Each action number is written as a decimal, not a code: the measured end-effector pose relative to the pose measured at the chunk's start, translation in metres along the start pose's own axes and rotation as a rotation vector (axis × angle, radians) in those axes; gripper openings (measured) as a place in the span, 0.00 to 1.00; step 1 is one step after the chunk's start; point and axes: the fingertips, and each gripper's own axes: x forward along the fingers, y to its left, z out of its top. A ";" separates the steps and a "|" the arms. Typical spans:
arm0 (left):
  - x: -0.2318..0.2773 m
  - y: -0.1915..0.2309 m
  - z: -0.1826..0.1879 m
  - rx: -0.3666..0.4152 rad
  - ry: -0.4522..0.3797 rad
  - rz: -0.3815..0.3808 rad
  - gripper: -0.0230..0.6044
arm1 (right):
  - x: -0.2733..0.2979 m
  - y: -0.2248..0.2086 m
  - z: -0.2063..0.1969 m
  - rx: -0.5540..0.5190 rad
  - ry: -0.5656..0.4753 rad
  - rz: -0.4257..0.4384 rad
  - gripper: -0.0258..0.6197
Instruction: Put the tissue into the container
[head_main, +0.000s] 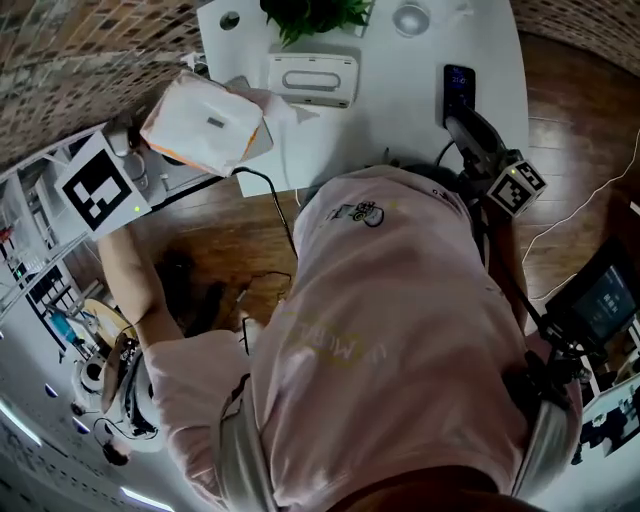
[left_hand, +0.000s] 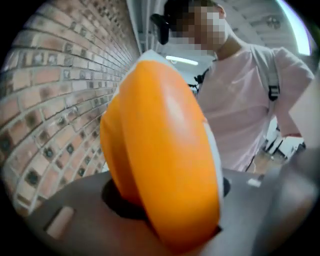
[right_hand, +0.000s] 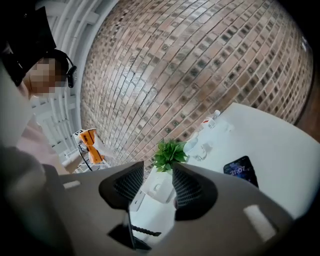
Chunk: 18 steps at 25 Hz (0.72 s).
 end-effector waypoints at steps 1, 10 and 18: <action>-0.006 0.002 -0.007 0.008 0.086 0.032 0.46 | -0.003 -0.003 -0.002 0.005 0.000 -0.012 0.32; 0.155 0.056 -0.194 0.154 0.607 -0.002 0.47 | 0.004 -0.006 -0.004 -0.026 -0.008 -0.015 0.32; 0.203 0.069 -0.259 0.086 0.669 -0.057 0.98 | -0.006 -0.011 -0.010 0.032 -0.010 -0.027 0.45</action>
